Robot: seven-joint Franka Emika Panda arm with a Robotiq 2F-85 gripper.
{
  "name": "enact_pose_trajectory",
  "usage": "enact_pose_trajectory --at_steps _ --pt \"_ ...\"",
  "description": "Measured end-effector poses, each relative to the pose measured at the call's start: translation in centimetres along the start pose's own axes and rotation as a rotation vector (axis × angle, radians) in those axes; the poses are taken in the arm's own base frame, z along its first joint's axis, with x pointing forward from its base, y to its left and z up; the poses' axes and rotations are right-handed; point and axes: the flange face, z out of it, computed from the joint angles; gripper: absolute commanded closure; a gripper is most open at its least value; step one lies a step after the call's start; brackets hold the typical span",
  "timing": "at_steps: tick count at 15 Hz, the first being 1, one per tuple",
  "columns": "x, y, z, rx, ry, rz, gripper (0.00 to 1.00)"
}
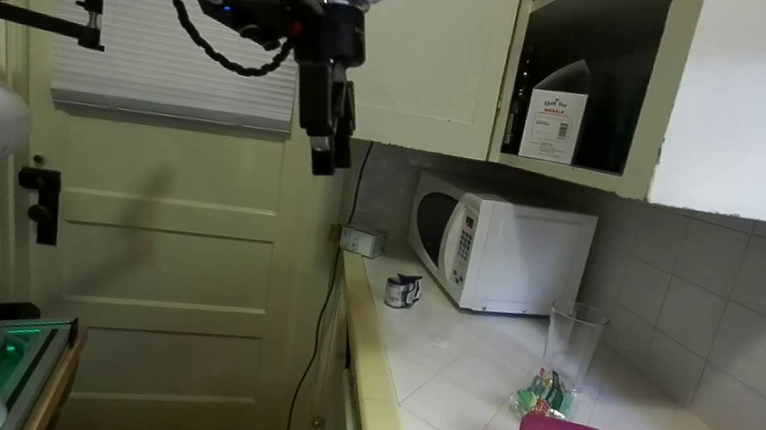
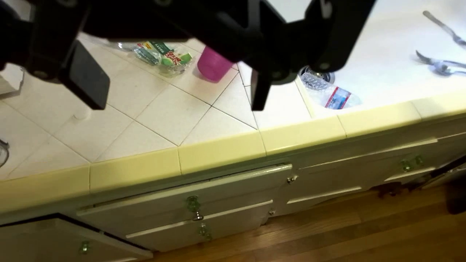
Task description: Put the red cup in the cupboard
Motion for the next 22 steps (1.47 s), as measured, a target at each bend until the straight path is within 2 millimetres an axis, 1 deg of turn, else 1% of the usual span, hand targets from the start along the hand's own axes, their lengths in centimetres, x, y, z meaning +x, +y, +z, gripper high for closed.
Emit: enact_pose_trajectory --at_steps 3,5,7,8,10,15,17,19,22 --pt "4.3 -0.1 2.3 0.031 -0.068 0.053 0.00" --pt "7.2 -0.2 4.2 0.034 -0.113 0.080 0.00" --pt "9.4 -0.3 6.5 0.015 -0.173 0.094 0.00" --pt "10.2 -0.3 7.4 0.006 -0.200 0.098 0.00" --pt "11.2 -0.5 8.3 -0.004 -0.224 0.100 0.00" --pt "11.5 -0.6 7.9 -0.005 -0.224 0.100 0.00" --pt "11.6 -0.6 8.2 -0.006 -0.219 0.112 0.00" --pt "12.1 -1.0 9.0 -0.003 -0.195 0.127 0.00" --pt "13.2 -2.7 11.2 0.007 -0.130 0.177 0.00"
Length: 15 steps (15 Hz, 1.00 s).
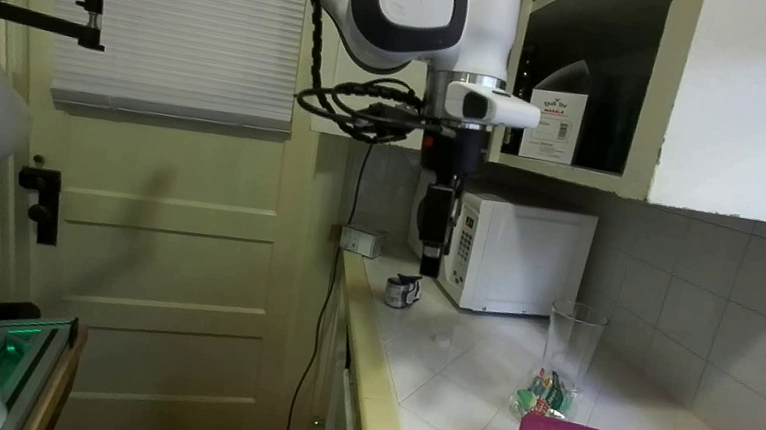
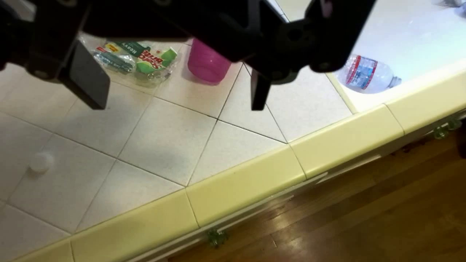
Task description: Put the red cup in the cupboard
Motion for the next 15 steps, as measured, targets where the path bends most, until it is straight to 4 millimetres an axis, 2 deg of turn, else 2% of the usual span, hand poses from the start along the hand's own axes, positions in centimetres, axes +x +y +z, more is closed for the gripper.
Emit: enact_pose_trajectory --at_steps 4,9,12,15 --pt "1.5 -1.7 2.8 0.006 0.096 0.120 0.00" --pt "3.5 -0.6 6.4 -0.026 0.084 0.247 0.00" --pt "3.9 -0.6 6.7 -0.026 0.090 0.253 0.00" --pt "4.7 -1.3 6.2 0.005 0.188 0.288 0.00"
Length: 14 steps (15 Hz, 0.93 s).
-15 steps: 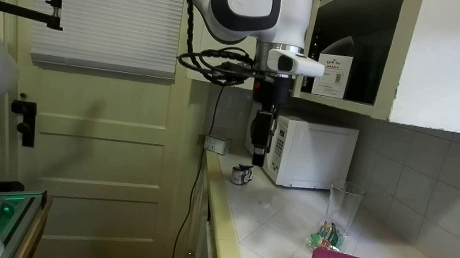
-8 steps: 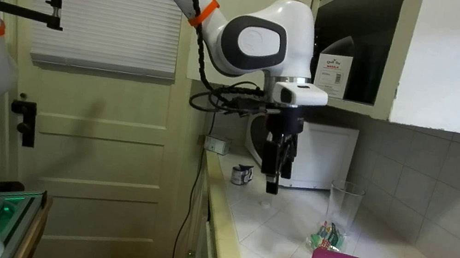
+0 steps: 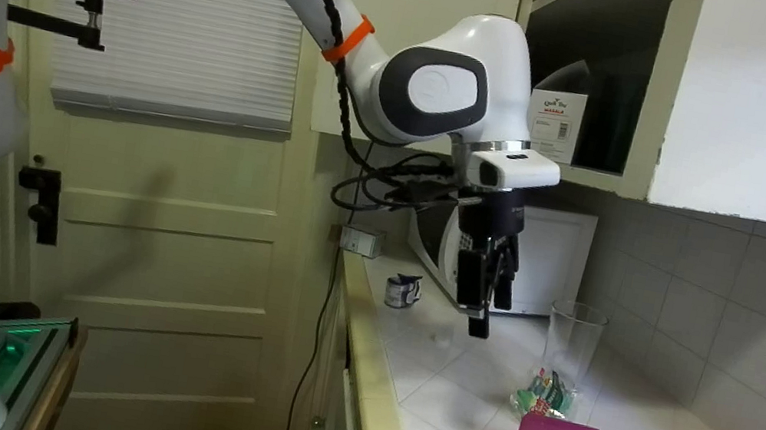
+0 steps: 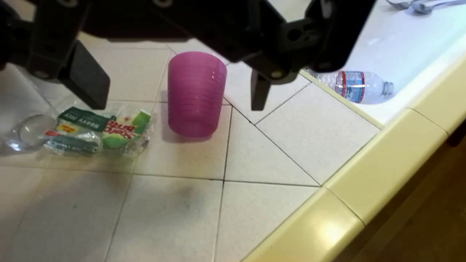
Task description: Put the red cup in the cupboard
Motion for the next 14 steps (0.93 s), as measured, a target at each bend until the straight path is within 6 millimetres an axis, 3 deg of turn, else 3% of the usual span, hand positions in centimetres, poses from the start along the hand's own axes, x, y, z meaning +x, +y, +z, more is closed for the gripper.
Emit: enact_pose_trajectory --at_steps 7,14 --pt "0.0 -2.9 4.5 -0.092 0.166 0.005 0.00" --pt "1.4 -4.6 9.6 -0.111 0.123 0.062 0.00"
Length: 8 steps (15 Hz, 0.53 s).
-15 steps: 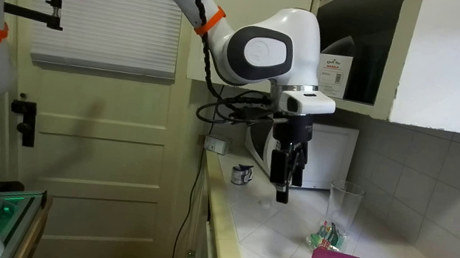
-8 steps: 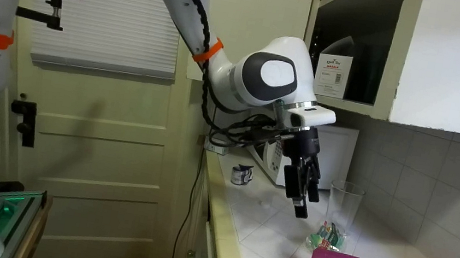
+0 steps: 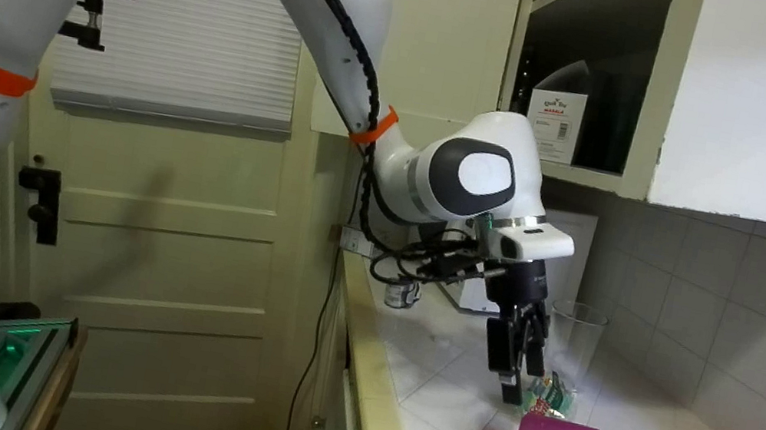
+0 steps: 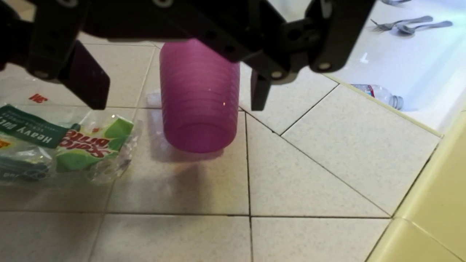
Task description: Put the red cup in the cupboard
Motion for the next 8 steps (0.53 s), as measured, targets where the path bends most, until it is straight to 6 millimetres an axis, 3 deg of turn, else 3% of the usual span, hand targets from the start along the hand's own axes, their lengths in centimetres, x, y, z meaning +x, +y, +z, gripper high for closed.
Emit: enact_pose_trajectory --at_steps 4,8 --pt "1.1 -0.3 1.3 0.046 -0.060 -0.011 0.00" --pt "2.8 0.7 2.1 0.086 -0.103 -0.036 0.00"
